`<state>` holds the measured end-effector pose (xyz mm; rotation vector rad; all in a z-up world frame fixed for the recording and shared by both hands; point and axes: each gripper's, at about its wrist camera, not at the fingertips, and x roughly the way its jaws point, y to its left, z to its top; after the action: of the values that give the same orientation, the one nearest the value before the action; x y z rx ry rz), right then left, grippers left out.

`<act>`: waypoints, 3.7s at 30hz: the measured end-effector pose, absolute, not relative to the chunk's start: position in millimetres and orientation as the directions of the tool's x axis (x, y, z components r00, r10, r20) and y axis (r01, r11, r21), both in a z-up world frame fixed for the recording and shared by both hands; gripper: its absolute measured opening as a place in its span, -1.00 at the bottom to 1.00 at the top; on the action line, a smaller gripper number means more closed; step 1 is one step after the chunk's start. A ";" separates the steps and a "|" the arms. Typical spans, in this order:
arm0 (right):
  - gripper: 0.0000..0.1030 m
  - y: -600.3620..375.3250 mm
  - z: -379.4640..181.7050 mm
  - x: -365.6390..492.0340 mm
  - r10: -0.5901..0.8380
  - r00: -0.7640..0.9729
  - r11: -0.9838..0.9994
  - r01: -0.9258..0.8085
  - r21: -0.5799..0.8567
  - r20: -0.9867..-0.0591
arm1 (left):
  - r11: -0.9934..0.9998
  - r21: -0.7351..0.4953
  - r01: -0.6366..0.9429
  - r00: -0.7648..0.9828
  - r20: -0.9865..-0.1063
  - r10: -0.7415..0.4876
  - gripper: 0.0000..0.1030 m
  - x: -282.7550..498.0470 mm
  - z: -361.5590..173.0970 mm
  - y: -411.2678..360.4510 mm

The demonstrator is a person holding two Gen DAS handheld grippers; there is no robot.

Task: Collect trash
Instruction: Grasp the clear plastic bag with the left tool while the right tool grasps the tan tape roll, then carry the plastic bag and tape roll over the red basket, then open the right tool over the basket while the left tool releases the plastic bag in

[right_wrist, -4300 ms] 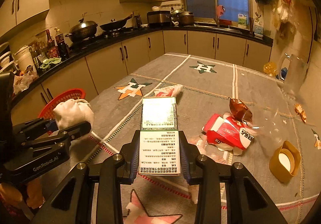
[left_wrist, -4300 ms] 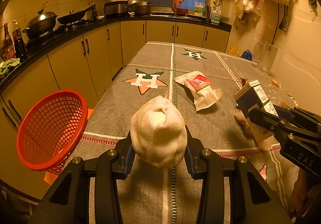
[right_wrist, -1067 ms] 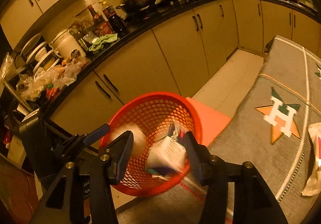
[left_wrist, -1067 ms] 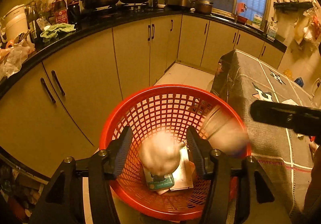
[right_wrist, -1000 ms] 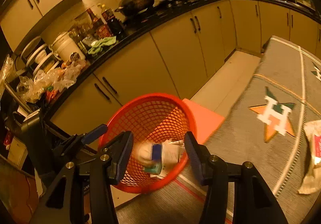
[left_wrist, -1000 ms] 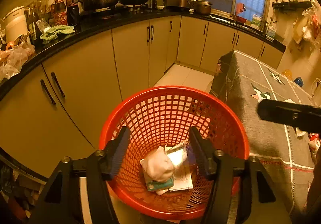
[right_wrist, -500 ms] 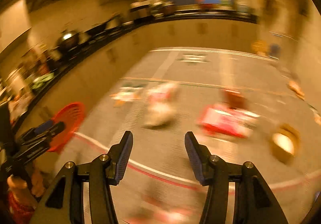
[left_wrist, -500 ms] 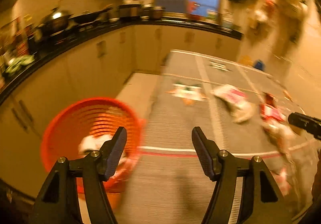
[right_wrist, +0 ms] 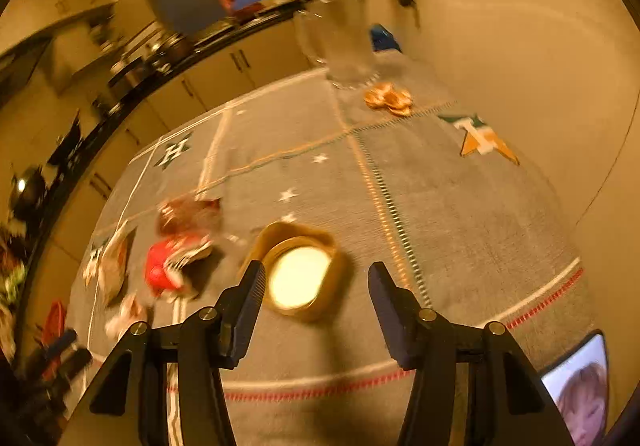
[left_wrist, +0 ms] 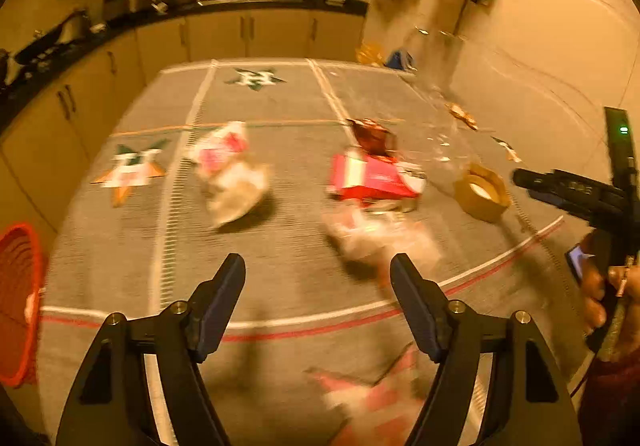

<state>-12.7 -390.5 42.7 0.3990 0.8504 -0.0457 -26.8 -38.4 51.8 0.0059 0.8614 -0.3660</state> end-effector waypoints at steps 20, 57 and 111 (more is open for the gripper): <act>-0.79 -380.0 13.9 -9.2 0.138 0.655 0.933 0.166 0.319 -0.743 | 0.915 -0.155 0.373 0.498 -0.798 -0.338 -0.04 13.0 16.9 -121.9; -0.79 -270.5 52.7 -61.2 0.314 0.685 0.940 -0.126 0.317 -0.658 | 0.958 -0.133 0.255 0.707 -0.650 -0.278 -0.46 -50.4 79.6 14.7; -0.60 25.3 72.2 26.0 0.619 0.406 0.749 -0.564 0.348 -0.672 | 0.971 -0.086 -0.224 0.728 -0.676 0.109 0.03 -58.0 51.6 270.0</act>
<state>26.0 25.3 72.2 0.0698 0.8778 0.7469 -58.0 270.0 51.6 -0.1659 0.7329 0.1842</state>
